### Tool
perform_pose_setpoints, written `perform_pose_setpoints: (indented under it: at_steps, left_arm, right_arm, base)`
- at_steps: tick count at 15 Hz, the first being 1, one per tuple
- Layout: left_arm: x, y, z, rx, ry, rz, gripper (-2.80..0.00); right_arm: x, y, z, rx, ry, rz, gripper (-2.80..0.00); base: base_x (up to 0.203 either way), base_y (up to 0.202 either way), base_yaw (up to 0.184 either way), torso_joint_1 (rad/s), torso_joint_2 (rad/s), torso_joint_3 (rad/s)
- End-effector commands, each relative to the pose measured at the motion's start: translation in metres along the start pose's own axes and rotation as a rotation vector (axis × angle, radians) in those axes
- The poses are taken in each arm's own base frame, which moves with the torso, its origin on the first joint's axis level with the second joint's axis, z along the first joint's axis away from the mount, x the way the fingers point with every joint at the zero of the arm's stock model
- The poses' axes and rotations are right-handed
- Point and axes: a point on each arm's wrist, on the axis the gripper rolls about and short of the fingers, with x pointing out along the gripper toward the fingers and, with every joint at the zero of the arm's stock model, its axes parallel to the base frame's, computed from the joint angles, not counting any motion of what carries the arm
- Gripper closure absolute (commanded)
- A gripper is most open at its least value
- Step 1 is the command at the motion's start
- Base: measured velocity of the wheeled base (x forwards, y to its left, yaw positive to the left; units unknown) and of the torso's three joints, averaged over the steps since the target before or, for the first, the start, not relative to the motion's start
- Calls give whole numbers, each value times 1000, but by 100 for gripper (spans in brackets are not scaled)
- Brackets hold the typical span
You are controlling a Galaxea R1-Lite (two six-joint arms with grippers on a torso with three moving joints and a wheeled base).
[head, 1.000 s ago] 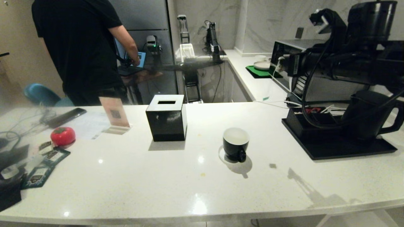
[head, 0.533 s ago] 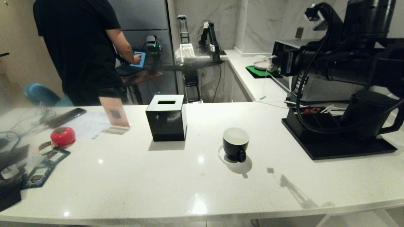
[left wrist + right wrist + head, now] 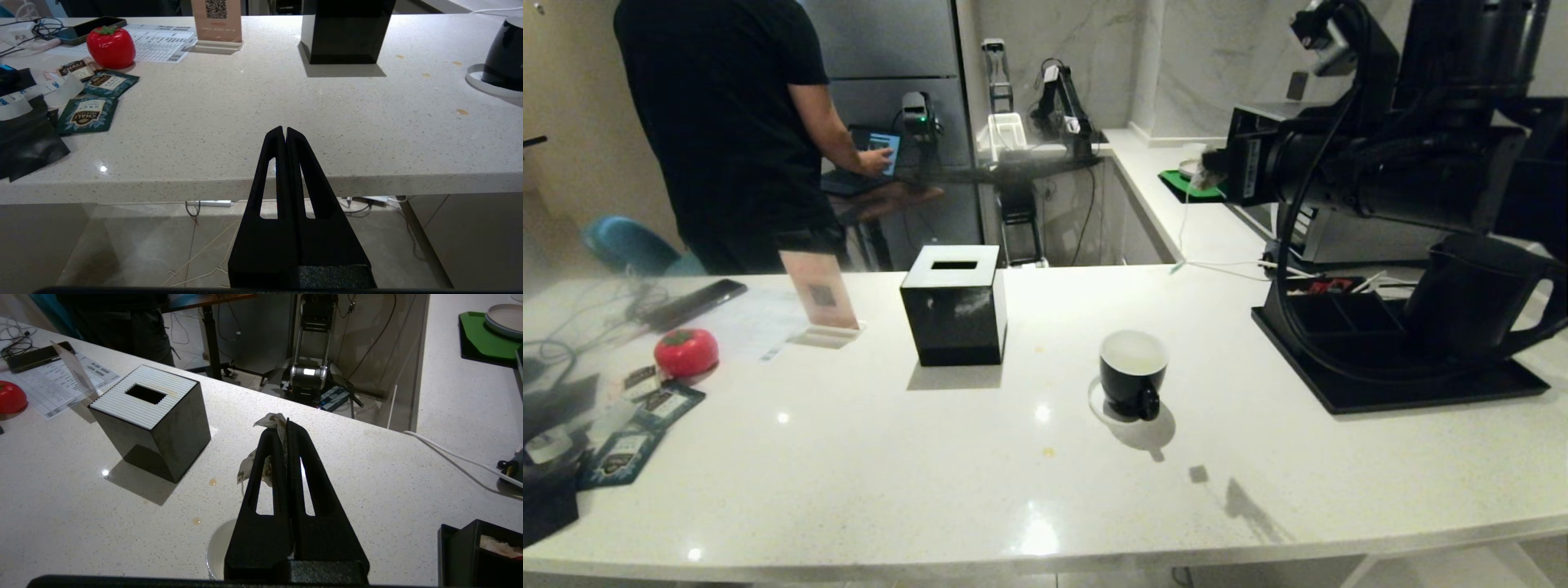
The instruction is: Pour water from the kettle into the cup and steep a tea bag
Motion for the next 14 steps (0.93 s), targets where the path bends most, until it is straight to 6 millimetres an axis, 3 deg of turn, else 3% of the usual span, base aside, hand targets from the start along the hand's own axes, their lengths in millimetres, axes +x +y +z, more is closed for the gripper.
perform_pose_setpoints:
  at_steps: [1,14]
  left_arm:
    - [0,0,0,0,0,-1,0]
    - [0,0,0,10,0,-7,0]
  right_arm:
    - [-1,2,0,-1,-1,2,0]
    - [-3,13,-7,-9,23,6,0]
  base:
    - [0,0,0,0,0,0]
    - [0,0,0,0,0,0]
